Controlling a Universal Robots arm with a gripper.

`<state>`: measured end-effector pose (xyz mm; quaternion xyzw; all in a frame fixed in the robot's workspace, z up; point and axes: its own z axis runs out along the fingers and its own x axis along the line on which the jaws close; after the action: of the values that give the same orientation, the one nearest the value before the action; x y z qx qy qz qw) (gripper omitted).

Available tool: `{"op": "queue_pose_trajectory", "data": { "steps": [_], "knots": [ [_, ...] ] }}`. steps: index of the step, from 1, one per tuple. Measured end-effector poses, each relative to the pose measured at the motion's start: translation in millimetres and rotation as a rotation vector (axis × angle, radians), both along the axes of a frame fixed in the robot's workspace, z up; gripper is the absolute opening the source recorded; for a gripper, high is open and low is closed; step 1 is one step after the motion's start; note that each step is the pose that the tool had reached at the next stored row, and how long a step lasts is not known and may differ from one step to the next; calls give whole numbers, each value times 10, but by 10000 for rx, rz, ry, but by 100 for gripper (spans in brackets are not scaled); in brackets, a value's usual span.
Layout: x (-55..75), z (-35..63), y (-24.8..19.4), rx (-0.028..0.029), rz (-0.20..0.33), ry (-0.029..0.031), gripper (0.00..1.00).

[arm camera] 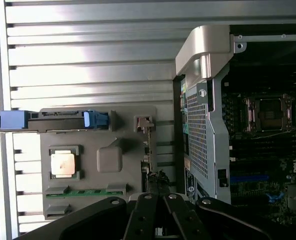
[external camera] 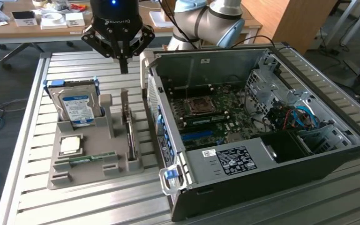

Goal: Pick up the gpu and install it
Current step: 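Reach for the gpu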

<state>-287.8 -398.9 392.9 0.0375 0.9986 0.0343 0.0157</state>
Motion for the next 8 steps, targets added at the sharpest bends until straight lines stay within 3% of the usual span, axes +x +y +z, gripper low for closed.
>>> {"op": "queue_pose_trajectory", "data": {
  "steps": [5,8],
  "knots": [
    [-2,0,-2,1,-2,0,11],
    [-10,0,-26,0,0,0,11]
  ]
}}
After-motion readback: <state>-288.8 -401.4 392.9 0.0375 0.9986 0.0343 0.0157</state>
